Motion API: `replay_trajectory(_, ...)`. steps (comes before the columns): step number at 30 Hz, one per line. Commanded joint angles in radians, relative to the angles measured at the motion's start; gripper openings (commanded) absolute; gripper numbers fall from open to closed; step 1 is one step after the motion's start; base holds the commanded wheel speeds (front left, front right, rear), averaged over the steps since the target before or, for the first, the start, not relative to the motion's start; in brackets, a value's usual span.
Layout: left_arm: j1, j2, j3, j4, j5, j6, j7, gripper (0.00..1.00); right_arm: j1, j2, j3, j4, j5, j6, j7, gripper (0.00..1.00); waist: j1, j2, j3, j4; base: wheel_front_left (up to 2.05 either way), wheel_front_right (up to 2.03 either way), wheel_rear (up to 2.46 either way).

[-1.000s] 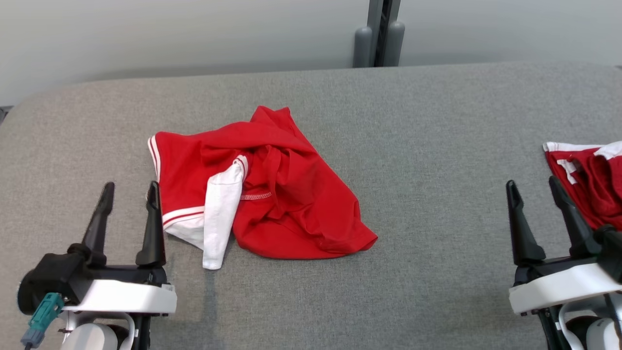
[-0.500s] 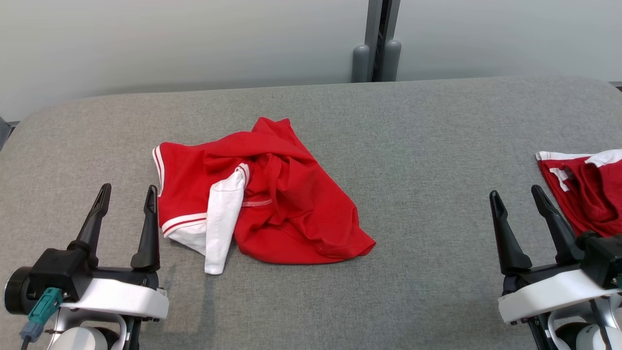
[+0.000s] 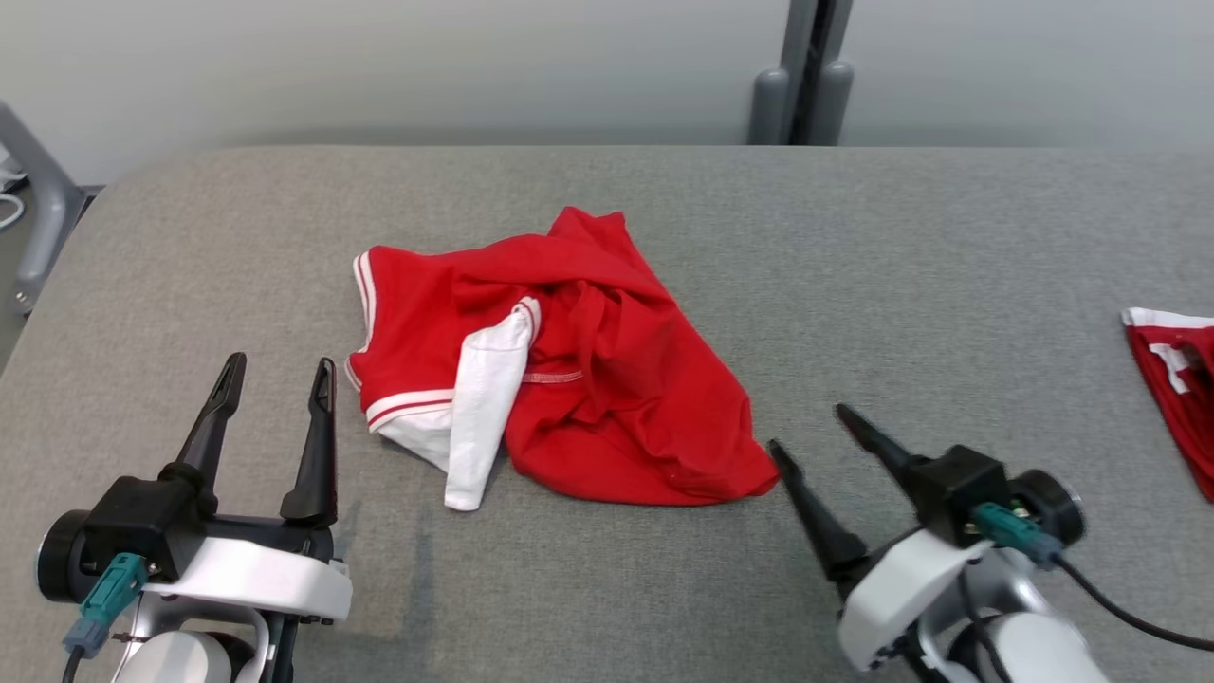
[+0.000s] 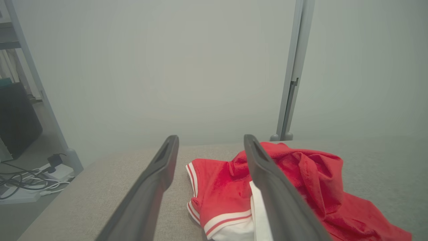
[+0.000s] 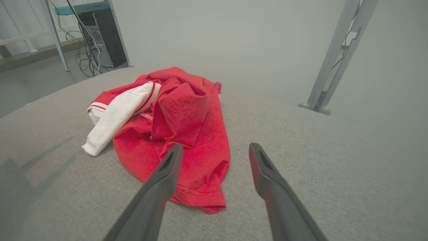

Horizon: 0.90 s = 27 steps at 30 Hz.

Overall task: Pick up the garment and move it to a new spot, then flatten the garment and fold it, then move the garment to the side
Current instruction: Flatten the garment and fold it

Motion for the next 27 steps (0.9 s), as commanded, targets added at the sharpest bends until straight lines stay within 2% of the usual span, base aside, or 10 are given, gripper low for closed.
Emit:
replay_trajectory(1,-0.015,0.000,0.000,0.003,0.003,-0.003,-0.002,1.00,-0.021,-0.011,0.025,0.020,0.006,0.000,-0.004,1.00,0.0000,-0.0001,0.016,0.021,0.00,0.00,0.00)
replay_trajectory(5,-0.024,-0.014,-0.012,0.017,-0.001,-0.007,-0.014,1.00,-0.085,-0.007,0.134,0.168,0.045,0.000,-0.026,1.00,0.0000,-0.0001,0.044,0.064,0.00,0.00,0.00)
replay_trajectory(7,-0.026,-0.025,-0.021,0.029,-0.005,-0.011,-0.023,1.00,-0.117,0.001,0.161,0.255,0.061,0.000,-0.039,1.00,0.0000,-0.0001,0.054,0.082,0.00,0.00,0.00)
replay_trajectory(8,-0.034,-0.036,-0.030,0.039,-0.007,-0.017,-0.029,1.00,-0.160,0.008,0.173,0.336,0.064,0.000,-0.052,1.00,0.0000,-0.0001,0.070,0.100,0.00,0.00,0.00)
replay_trajectory(10,-0.041,-0.043,-0.032,0.047,-0.009,-0.019,-0.036,1.00,-0.197,0.019,0.183,0.403,0.077,0.000,-0.069,1.00,0.0000,-0.0001,0.081,0.108,0.00,0.00,0.00)
replay_trajectory(11,-0.041,-0.045,-0.033,0.053,-0.009,-0.020,-0.041,1.00,-0.210,0.022,0.193,0.438,0.078,0.000,-0.069,0.70,0.0000,-0.0001,0.082,0.110,0.00,0.00,0.00)
replay_trajectory(13,-0.046,-0.049,-0.034,0.060,-0.010,-0.020,-0.045,1.00,-0.244,0.027,0.199,0.483,0.092,0.000,-0.083,0.00,0.0000,-0.0001,0.087,0.112,0.00,0.00,0.00)
replay_trajectory(16,-0.057,-0.047,-0.032,0.065,-0.008,-0.022,-0.050,1.00,-0.289,0.022,0.183,0.510,0.113,0.000,-0.122,0.00,0.0000,-0.0001,0.092,0.106,0.00,0.00,0.00)
replay_trajectory(19,-0.059,-0.043,-0.028,0.063,-0.002,-0.018,-0.055,1.00,-0.316,0.005,0.151,0.485,0.129,0.000,-0.160,0.00,0.0000,-0.0001,0.091,0.090,0.00,0.00,0.00)
replay_trajectory(27,-0.057,-0.034,-0.023,0.051,-0.005,-0.010,-0.055,1.00,-0.333,-0.051,-0.029,0.272,0.122,0.000,-0.181,0.00,0.0000,-0.0001,0.084,0.033,0.00,0.00,0.00)
